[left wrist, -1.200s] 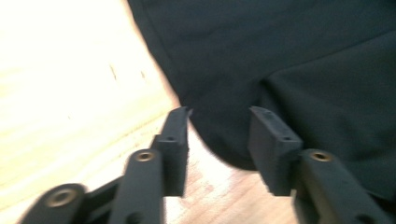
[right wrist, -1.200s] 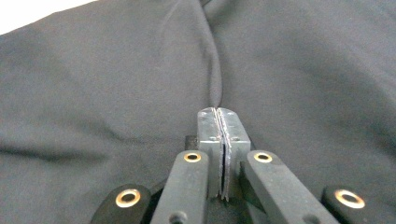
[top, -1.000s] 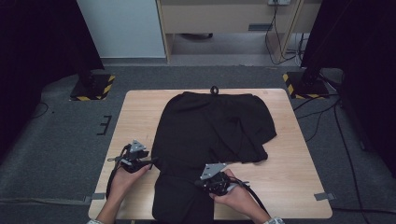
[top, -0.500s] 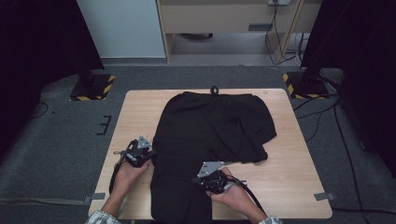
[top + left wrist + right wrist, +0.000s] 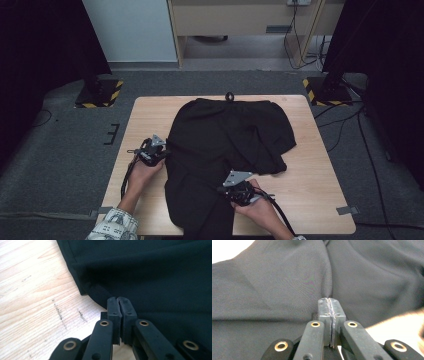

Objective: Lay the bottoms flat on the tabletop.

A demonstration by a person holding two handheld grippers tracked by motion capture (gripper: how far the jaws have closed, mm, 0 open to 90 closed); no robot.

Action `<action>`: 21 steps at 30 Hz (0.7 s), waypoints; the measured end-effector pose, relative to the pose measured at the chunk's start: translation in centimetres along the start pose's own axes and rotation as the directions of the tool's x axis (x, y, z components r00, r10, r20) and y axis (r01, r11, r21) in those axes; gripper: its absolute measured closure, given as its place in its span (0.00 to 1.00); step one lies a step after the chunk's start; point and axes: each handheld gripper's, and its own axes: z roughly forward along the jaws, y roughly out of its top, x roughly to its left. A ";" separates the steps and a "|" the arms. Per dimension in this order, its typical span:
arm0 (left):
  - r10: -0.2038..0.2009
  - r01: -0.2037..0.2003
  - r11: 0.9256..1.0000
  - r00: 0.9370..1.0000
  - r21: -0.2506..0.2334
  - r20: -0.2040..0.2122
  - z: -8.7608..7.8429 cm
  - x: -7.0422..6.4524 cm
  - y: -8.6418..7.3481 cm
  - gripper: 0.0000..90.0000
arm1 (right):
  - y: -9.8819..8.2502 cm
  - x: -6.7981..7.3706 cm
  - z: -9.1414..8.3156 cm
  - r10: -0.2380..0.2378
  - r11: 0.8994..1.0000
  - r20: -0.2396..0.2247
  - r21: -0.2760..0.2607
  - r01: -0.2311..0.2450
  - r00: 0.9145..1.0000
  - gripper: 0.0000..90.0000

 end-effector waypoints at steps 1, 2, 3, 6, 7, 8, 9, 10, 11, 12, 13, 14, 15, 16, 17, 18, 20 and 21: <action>0.000 0.000 1.000 1.000 0.000 0.000 0.0 0.0 0.0 0.95 | -0.2 -0.2 -0.1 0.008 1.000 0.005 0.005 -0.008 1.000 1.00; 0.008 -0.008 1.000 1.000 -0.010 0.000 0.1 -0.1 0.0 0.93 | -0.4 -0.2 -0.2 0.018 1.000 0.004 0.004 -0.018 1.000 1.00; 0.008 -0.008 1.000 1.000 -0.010 0.000 0.1 -0.1 0.0 0.87 | -0.4 -0.2 -0.2 0.018 1.000 0.004 0.004 -0.018 1.000 1.00; -0.009 0.007 0.999 0.999 -0.046 -0.035 -0.6 -0.4 0.0 0.68 | -0.4 0.1 -0.1 0.014 1.000 -0.003 0.005 -0.014 1.000 1.00; -0.010 0.007 0.998 0.999 -0.066 -0.044 -1.2 -0.6 -0.1 0.63 | -0.3 0.3 0.0 0.008 1.000 -0.007 0.005 -0.008 1.000 1.00; -0.008 0.003 0.996 0.998 -0.084 -0.054 -2.8 -1.2 -0.5 0.55 | 0.0 0.7 0.3 -0.001 1.000 -0.018 0.003 0.001 1.000 1.00; -0.008 0.003 0.996 0.998 -0.084 -0.054 -2.8 -1.2 -0.5 0.53 | 0.0 0.7 0.3 -0.001 1.000 -0.018 0.003 0.001 1.000 1.00; -0.014 0.009 0.995 0.999 -0.095 -0.050 -3.5 -1.6 -0.7 0.53 | 0.1 1.0 0.5 -0.004 1.000 -0.023 0.005 0.004 1.000 0.99; -0.021 0.017 0.994 0.999 -0.108 -0.043 -4.2 -1.9 -1.0 0.51 | 0.3 1.2 0.8 -0.007 1.000 -0.027 0.002 0.007 1.000 0.99; -0.029 0.024 0.993 0.999 -0.112 -0.039 -4.7 -2.2 -1.3 0.51 | 0.4 1.5 1.1 -0.012 1.000 -0.032 0.001 0.012 0.999 0.99; -0.043 0.039 0.992 0.999 -0.119 -0.033 -5.5 -2.7 -1.8 0.52 | 0.5 1.6 1.2 -0.016 1.000 -0.034 0.000 0.016 0.999 0.99; -0.044 0.040 0.992 0.999 -0.122 -0.032 -5.9 -3.1 -2.2 0.53 | 0.7 1.9 1.5 -0.017 1.000 -0.038 -0.001 0.017 0.999 0.99; -0.033 0.029 0.994 0.999 -0.106 -0.036 -6.4 -4.0 -2.9 0.51 | 1.1 2.1 1.7 -0.023 1.000 -0.042 -0.004 0.023 0.999 0.94; -0.025 0.021 0.995 0.999 -0.098 -0.039 -6.7 -4.3 -3.4 0.50 | 1.2 2.0 1.6 -0.022 1.000 -0.038 -0.010 0.022 0.999 0.90; -0.026 0.022 0.995 0.999 -0.099 -0.033 -7.1 -4.7 -3.9 0.50 | 1.4 1.9 1.3 -0.014 1.000 -0.035 -0.026 0.013 0.999 0.86; -0.030 0.027 0.995 0.999 -0.093 -0.031 -7.5 -4.9 -4.3 0.50 | 1.7 1.6 0.8 -0.003 0.999 -0.032 -0.054 0.001 0.999 0.80; -0.039 0.037 0.995 0.999 -0.093 -0.025 -7.7 -5.1 -4.7 0.49 | 1.9 1.2 0.3 0.007 0.997 -0.024 -0.071 -0.008 1.000 0.73; -0.043 0.042 0.995 0.999 -0.092 -0.017 -7.9 -5.3 -5.0 0.49 | 2.1 0.7 -0.2 0.016 0.996 -0.019 -0.087 -0.018 1.000 0.70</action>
